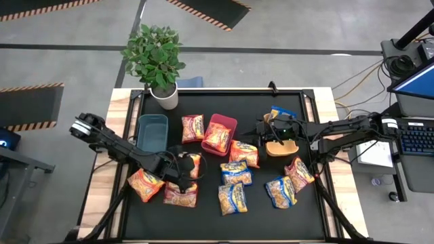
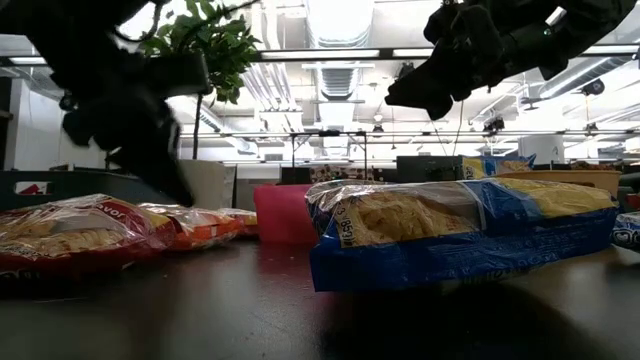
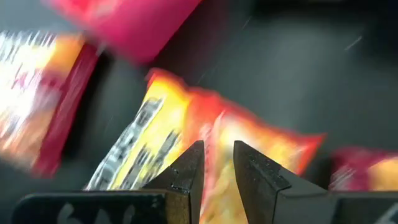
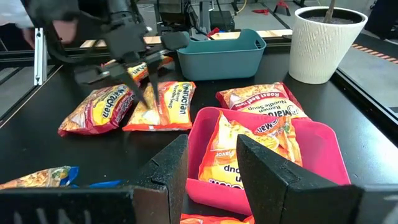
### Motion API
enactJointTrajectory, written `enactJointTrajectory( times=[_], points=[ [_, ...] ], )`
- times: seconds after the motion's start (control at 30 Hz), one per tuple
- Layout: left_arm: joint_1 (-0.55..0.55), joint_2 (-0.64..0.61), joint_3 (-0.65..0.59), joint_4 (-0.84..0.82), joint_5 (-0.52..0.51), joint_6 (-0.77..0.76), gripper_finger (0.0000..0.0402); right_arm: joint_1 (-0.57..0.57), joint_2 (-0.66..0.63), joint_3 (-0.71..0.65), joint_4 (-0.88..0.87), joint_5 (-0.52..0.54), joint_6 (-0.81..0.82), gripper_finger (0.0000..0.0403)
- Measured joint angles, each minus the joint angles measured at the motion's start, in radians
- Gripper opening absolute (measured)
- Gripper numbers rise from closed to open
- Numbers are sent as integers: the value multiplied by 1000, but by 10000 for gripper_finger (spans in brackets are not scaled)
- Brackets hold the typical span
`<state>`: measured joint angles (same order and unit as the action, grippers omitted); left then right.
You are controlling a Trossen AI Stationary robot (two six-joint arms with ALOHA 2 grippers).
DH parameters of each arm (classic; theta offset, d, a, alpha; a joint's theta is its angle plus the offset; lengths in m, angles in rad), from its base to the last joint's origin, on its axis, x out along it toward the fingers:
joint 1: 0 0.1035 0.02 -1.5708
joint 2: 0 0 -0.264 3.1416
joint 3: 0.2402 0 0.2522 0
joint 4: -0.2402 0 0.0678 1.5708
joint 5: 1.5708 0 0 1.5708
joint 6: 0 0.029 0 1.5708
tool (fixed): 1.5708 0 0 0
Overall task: Sort Maruchan noodles
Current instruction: Put the orange noodle pack into the red bin
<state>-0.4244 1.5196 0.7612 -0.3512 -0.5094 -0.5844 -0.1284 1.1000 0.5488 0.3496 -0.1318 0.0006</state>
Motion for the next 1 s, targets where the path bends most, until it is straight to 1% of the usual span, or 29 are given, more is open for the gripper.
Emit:
enactJointTrajectory(
  times=[0.07,0.2,0.5,0.6,0.9,1.0],
  points=[
    [0,0,1,51,-1,44,69,0,0,0,0,0,0,125],
    [0,-1,14,23,-2,68,70,0,0,0,0,0,10,125],
    [-1,-15,55,-220,-3,1,70,0,0,0,0,0,13,125],
    [-1,-16,60,-262,-3,-2,70,0,0,0,0,0,14,125],
    [-2,-16,28,-253,-3,-78,70,0,0,0,0,0,16,125],
    [-2,-16,28,-206,-3,-81,70,0,0,0,0,0,18,125]
  ],
)
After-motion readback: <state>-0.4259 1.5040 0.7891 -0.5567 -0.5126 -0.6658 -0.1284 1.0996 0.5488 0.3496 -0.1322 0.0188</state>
